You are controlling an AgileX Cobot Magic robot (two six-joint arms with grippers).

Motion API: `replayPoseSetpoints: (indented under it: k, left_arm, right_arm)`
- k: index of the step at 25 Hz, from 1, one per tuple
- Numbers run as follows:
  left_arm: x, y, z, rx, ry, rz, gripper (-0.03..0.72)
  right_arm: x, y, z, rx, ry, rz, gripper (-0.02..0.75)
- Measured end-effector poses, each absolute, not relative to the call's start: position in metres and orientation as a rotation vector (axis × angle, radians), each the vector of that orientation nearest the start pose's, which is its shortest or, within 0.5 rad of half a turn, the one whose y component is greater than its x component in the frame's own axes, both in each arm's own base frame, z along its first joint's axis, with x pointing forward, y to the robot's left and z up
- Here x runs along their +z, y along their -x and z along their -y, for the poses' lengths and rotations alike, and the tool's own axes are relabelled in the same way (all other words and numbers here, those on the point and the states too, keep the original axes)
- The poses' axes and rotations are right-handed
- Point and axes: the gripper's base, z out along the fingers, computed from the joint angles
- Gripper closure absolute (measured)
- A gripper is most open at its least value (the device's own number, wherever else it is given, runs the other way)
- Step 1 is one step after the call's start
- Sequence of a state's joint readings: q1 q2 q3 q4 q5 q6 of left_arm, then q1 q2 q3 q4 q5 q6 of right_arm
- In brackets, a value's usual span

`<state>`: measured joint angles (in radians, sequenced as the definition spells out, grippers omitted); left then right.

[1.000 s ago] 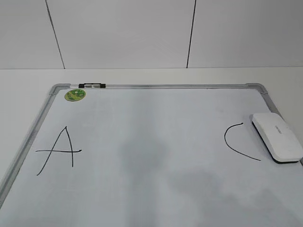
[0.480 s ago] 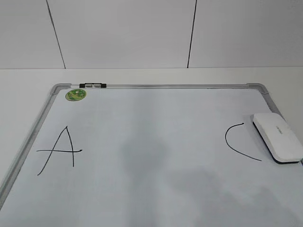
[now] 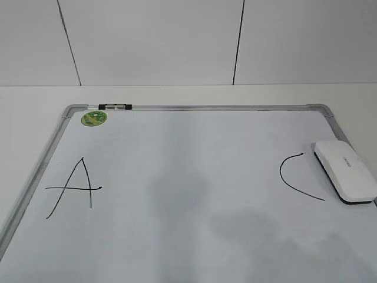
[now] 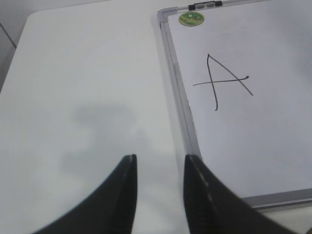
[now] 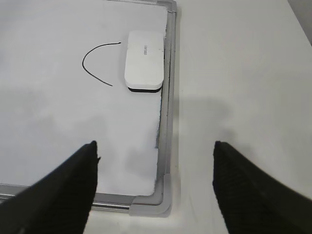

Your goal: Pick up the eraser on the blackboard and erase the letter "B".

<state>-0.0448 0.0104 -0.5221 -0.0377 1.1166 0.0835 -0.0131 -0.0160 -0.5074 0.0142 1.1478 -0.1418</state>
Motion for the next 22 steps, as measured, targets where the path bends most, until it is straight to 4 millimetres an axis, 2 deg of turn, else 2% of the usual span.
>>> replayPoseSetpoints:
  k: [22]
  left_arm:
    - [0.279,0.0084,0.0029,-0.024,-0.137,-2.083,0.444]
  right_arm:
    - [0.2724,0.0119,-0.0015,-0.071,0.132,-2.103,0.151]
